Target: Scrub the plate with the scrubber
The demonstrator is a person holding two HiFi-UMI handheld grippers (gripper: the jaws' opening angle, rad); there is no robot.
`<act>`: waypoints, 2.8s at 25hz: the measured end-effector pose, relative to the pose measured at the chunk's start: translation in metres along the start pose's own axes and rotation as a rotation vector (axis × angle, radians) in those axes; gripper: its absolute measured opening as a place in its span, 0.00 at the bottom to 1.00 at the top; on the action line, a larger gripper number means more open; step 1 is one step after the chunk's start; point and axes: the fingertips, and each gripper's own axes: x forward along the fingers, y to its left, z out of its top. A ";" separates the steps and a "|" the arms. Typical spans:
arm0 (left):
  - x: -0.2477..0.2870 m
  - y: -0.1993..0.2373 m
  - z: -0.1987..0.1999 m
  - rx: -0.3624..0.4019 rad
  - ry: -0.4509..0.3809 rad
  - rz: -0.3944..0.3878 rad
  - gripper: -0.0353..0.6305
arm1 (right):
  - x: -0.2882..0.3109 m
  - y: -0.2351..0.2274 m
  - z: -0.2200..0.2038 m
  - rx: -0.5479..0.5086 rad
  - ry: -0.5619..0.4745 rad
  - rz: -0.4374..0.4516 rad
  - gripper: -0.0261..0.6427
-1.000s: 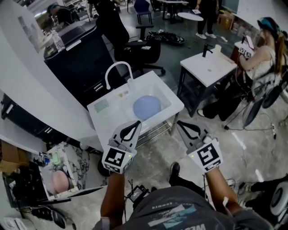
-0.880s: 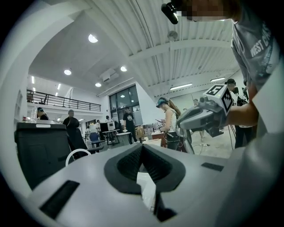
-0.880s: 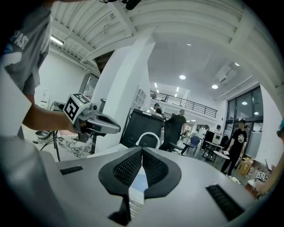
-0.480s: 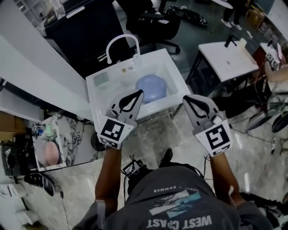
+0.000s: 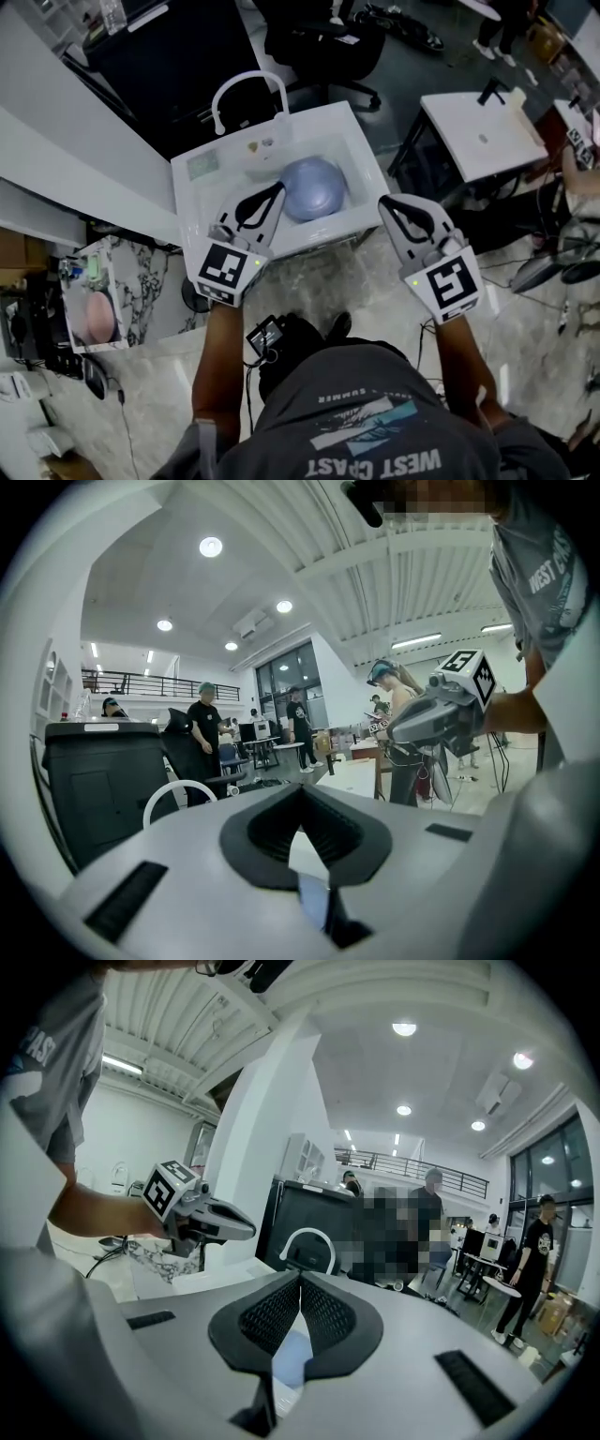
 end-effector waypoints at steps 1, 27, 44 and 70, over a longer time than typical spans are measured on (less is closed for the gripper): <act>0.003 0.005 -0.005 -0.009 0.004 0.002 0.06 | 0.005 -0.001 -0.002 -0.001 0.008 0.003 0.08; 0.128 0.136 -0.179 -0.209 0.236 -0.066 0.06 | 0.140 -0.049 -0.057 0.118 0.162 -0.079 0.08; 0.176 0.148 -0.382 -0.547 0.522 -0.006 0.21 | 0.173 -0.055 -0.131 0.158 0.288 -0.074 0.08; 0.221 0.123 -0.518 -0.711 0.798 0.004 0.16 | 0.169 -0.038 -0.187 0.222 0.403 -0.078 0.08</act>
